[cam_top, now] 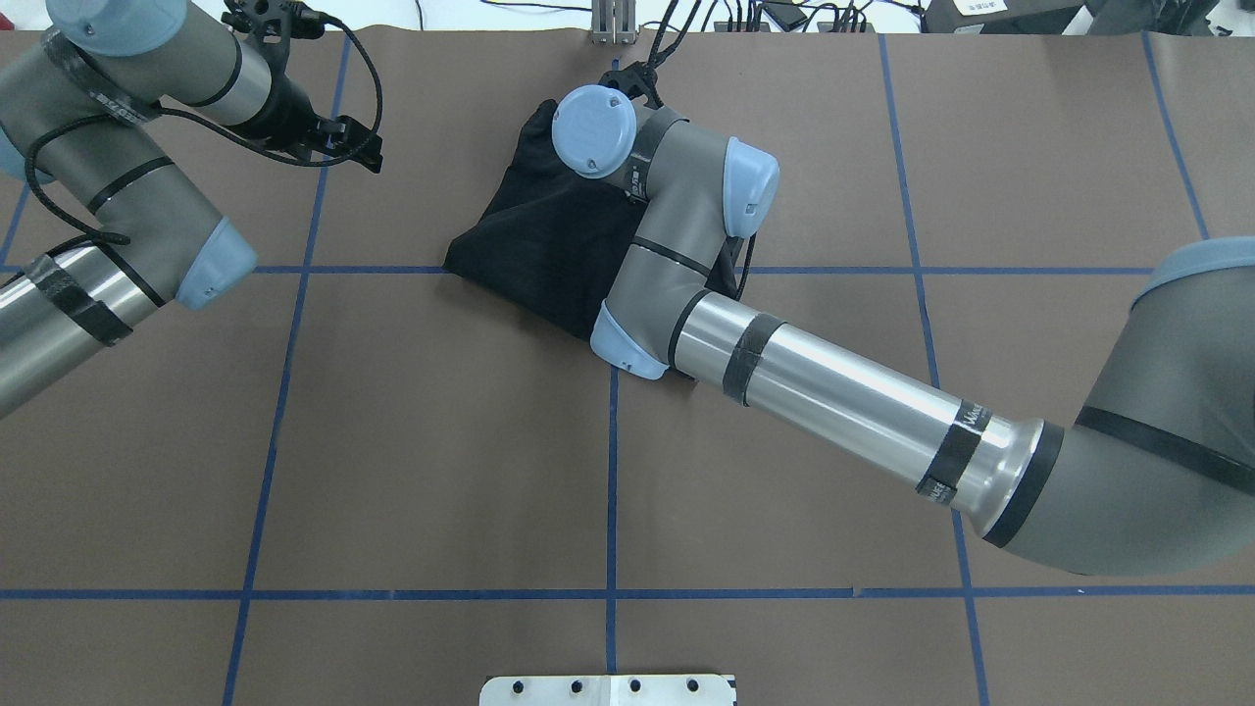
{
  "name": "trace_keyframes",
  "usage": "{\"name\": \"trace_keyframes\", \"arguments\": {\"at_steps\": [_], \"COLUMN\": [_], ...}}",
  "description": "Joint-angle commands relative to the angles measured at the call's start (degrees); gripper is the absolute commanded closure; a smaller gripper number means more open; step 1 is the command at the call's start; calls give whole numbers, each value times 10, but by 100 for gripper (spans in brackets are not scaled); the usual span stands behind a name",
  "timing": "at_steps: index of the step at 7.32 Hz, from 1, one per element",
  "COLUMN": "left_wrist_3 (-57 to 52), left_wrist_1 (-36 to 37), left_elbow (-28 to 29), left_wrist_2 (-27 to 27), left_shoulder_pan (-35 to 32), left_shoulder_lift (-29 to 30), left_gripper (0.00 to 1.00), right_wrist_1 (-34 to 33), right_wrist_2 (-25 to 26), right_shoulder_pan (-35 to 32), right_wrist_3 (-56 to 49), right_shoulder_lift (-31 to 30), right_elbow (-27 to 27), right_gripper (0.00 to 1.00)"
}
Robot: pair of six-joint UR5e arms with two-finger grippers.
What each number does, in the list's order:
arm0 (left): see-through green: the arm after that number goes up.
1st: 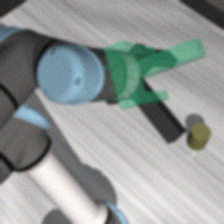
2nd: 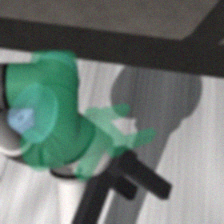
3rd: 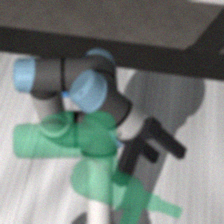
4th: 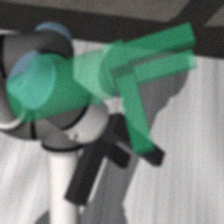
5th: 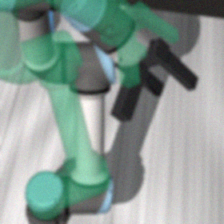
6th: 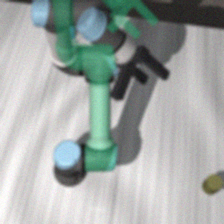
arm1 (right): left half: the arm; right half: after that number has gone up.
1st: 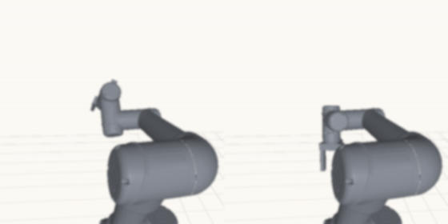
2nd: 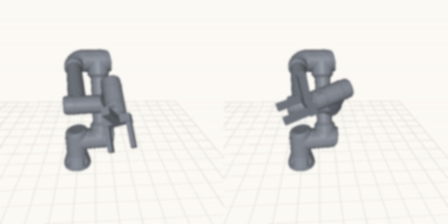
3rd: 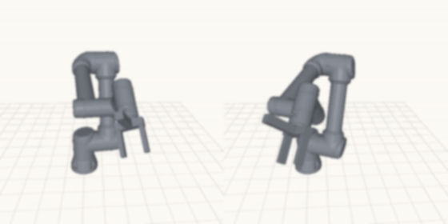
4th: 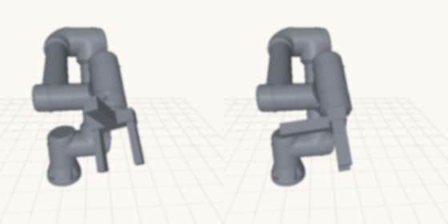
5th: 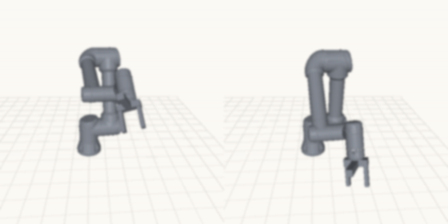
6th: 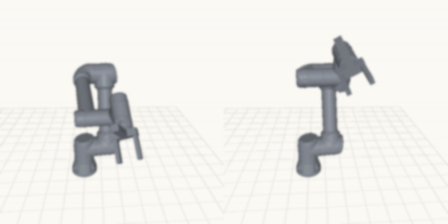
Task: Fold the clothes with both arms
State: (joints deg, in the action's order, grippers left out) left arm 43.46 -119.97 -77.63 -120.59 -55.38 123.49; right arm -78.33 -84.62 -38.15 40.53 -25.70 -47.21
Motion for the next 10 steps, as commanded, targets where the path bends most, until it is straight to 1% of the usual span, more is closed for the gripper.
{"name": "trace_keyframes", "arguments": {"at_steps": [1,2,3,5,6,7,8,9,10], "left_wrist_3": [-4,-5,-7,-79,-138,-208,-282,-349,-379], "left_wrist_1": [1,3,6,18,41,73,93,97,98], "left_elbow": [-1,-1,-7,-52,-73,-93,-109,-116,-119], "left_wrist_2": [-1,-3,-11,-30,-30,-30,-31,-32,-58], "left_shoulder_pan": [-2,-8,-17,-54,-78,-109,-143,-175,-213], "left_shoulder_lift": [1,1,0,-61,-91,-120,-156,-194,-234], "left_gripper": [0,0,0,0,0,0,0,0,0], "right_wrist_1": [6,-19,-51,-170,-196,-196,-198,-197,-197], "right_wrist_2": [-129,-175,-210,-246,-265,-290,-302,-313,-333], "right_shoulder_pan": [-45,-67,-85,-112,-125,-141,-156,-173,-199], "right_wrist_3": [-5,-7,-25,-77,-94,-105,-136,-168,-211], "right_shoulder_lift": [11,20,21,1,-42,-118,-185,-241,-292], "right_elbow": [5,1,-20,-116,-187,-271,-336,-378,-407], "right_gripper": [0,0,0,0,0,0,0,0,0]}}
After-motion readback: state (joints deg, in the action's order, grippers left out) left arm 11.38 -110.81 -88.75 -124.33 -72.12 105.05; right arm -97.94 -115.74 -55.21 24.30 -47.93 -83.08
